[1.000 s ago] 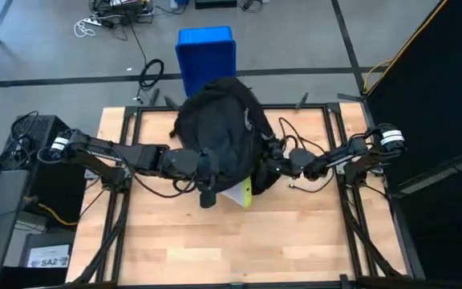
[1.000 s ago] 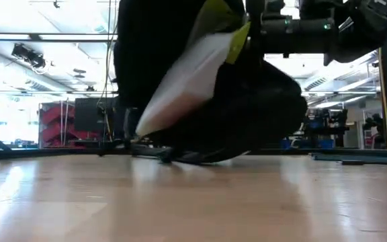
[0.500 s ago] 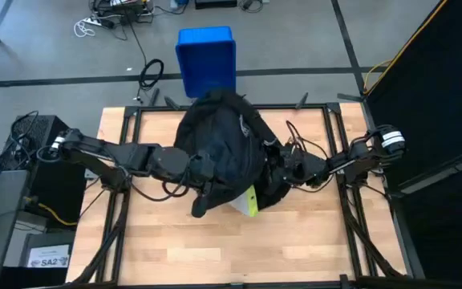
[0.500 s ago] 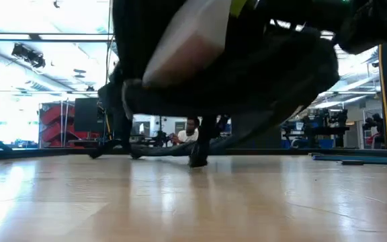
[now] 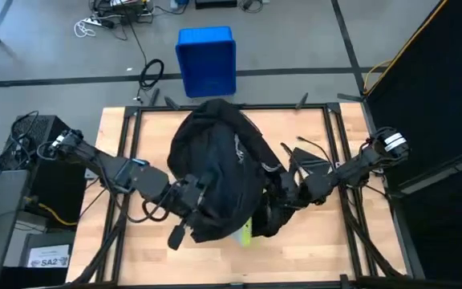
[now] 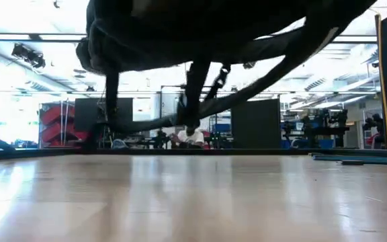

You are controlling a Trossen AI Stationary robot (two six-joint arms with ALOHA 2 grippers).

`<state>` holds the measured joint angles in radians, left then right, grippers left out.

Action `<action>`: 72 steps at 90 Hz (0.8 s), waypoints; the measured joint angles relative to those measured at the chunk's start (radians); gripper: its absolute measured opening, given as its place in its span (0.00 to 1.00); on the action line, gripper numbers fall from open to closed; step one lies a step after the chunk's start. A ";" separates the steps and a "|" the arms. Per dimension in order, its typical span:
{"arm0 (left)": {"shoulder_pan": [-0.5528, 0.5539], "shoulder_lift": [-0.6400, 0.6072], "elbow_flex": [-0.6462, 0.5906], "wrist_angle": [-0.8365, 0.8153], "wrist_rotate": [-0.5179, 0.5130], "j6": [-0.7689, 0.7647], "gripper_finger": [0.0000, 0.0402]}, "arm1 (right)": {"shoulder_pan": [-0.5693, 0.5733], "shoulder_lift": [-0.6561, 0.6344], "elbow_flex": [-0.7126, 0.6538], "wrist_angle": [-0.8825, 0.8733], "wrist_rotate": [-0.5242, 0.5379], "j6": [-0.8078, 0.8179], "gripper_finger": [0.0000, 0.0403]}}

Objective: Unpack backpack
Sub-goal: Put the zip lock bag into the backpack

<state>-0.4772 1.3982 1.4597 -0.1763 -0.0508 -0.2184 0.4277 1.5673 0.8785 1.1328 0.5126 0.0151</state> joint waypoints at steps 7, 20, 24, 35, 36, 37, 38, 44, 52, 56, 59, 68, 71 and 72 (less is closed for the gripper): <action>0.003 0.015 -0.001 -0.014 -0.015 0.000 0.00 | -0.033 0.011 0.011 -0.131 0.090 0.003 0.02; 0.009 0.040 -0.005 -0.038 -0.041 0.000 0.00 | -0.107 0.032 0.008 -0.356 0.155 0.082 0.02; 0.015 0.045 -0.005 -0.053 -0.047 0.000 0.00 | -0.129 0.032 0.009 -0.447 0.164 0.126 0.02; 0.033 0.051 -0.005 -0.125 -0.104 -0.001 0.00 | -0.191 0.032 0.010 -0.694 0.171 0.262 0.02; 0.035 0.051 -0.005 -0.134 -0.112 -0.001 0.00 | -0.196 0.032 0.010 -0.712 0.173 0.271 0.02; 0.036 0.051 -0.005 -0.143 -0.120 0.000 0.00 | -0.200 0.032 0.010 -0.729 0.175 0.279 0.02; 0.038 0.052 -0.005 -0.152 -0.128 0.000 0.00 | -0.204 0.032 0.010 -0.746 0.177 0.285 0.02; 0.043 0.052 -0.005 -0.200 -0.192 0.000 0.00 | -0.227 0.031 0.010 -0.830 0.195 0.327 0.02; 0.052 0.050 -0.005 -0.261 -0.264 0.000 0.00 | -0.259 0.031 0.011 -0.941 0.181 0.395 0.02; 0.058 0.050 -0.005 -0.291 -0.288 -0.002 0.00 | -0.277 0.031 0.011 -0.992 0.142 0.427 0.03; 0.064 0.050 -0.008 -0.305 -0.296 -0.003 0.00 | -0.293 0.031 0.011 -1.025 0.094 0.436 0.05; 0.079 0.050 -0.015 -0.342 -0.304 -0.004 0.00 | -0.325 0.031 0.010 -1.101 -0.055 0.458 0.15; 0.082 0.050 -0.018 -0.344 -0.304 -0.003 0.00 | -0.329 0.031 0.010 -1.115 -0.083 0.459 0.19; 0.083 0.050 -0.019 -0.345 -0.304 -0.003 0.00 | -0.330 0.031 0.010 -1.119 -0.090 0.457 0.20</action>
<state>-0.3941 1.4479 1.4409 -0.5211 -0.3553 -0.2218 0.0975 1.5986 0.8883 0.0140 0.4227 0.4717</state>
